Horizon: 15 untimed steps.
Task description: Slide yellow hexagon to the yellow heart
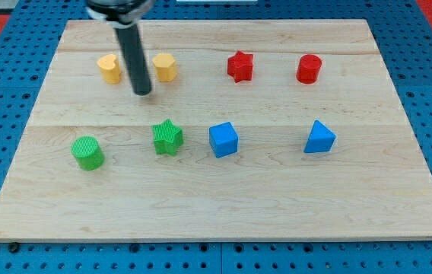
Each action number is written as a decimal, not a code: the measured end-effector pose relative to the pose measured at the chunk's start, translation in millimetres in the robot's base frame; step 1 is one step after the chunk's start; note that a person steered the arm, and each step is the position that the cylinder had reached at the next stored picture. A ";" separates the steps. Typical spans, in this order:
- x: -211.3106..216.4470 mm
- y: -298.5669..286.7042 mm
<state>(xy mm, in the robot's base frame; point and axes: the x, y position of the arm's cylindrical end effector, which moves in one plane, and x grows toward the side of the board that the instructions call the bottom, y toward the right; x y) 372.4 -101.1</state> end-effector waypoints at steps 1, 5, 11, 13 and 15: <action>-4.9 35.5; -36.9 45.6; -69.5 -6.6; -50.7 -12.2; -50.0 -26.4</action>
<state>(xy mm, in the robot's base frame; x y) 322.3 -127.5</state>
